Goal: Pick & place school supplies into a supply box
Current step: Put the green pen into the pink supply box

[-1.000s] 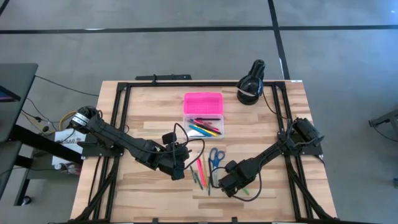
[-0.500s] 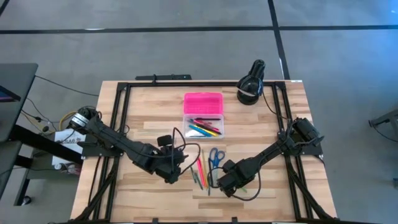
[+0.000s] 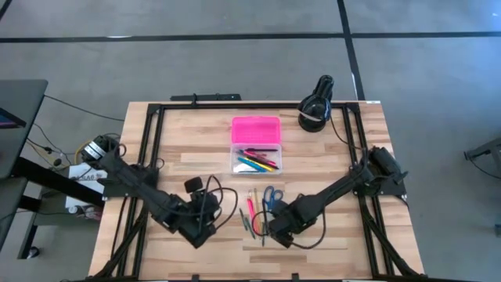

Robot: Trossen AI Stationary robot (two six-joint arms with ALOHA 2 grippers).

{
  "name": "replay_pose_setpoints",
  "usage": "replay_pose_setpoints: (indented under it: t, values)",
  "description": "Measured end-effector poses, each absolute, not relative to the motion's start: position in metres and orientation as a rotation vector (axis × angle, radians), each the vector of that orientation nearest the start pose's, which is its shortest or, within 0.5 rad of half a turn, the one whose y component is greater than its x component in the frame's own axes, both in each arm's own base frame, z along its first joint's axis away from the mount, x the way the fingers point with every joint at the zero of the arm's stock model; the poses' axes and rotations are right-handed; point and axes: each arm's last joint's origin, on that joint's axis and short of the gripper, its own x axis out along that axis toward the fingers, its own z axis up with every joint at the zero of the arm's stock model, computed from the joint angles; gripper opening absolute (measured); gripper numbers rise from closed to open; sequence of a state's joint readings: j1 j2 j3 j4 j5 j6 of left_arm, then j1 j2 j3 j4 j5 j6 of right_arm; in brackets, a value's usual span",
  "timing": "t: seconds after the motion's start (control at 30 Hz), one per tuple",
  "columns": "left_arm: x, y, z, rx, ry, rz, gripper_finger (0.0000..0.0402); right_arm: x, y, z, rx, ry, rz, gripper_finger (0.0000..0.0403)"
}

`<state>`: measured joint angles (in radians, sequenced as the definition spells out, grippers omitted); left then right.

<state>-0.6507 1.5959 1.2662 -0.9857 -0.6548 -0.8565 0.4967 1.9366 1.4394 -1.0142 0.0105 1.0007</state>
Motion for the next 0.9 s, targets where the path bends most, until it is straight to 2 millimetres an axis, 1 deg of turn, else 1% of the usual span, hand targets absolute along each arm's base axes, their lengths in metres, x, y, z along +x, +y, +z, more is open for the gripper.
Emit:
replay_pose_setpoints:
  t: [0.1, 0.2, 0.3, 0.4, 0.5, 0.67, 0.8, 0.9]
  values:
    - [0.244, -0.174, 0.256, -0.001, 0.885, 0.447, 0.0155, 0.331, 0.163, 0.203, 0.357, 1.46, -0.337, 0.0012]
    - [0.238, -0.181, 0.255, -0.023, 0.844, 0.469, 0.0155, 0.343, 0.148, 0.218, 0.286, 1.423, -0.308, 0.0013]
    - [0.229, -0.188, 0.251, -0.048, 0.799, 0.492, 0.0155, 0.356, 0.126, 0.229, 0.228, 1.385, -0.282, 0.0014]
    - [0.219, -0.195, 0.245, -0.093, 0.766, 0.51, 0.0155, 0.368, 0.099, 0.237, 0.187, 1.354, -0.269, 0.0012]
    - [0.209, -0.202, 0.239, -0.148, 0.737, 0.522, 0.0155, 0.378, 0.069, 0.238, 0.178, 1.328, -0.268, 0.0013]
    - [0.197, -0.214, 0.239, -0.217, 0.672, 0.517, 0.0155, 0.389, 0.019, 0.239, 0.185, 1.289, -0.3, 0.0014]
    - [0.191, -0.219, 0.24, -0.254, 0.62, 0.518, 0.0155, 0.394, -0.016, 0.241, 0.196, 1.237, -0.312, 0.0012]
    - [0.19, -0.22, 0.24, -0.28, 0.628, 0.519, 0.0155, 0.397, -0.035, 0.242, 0.209, 1.194, -0.317, 0.0013]
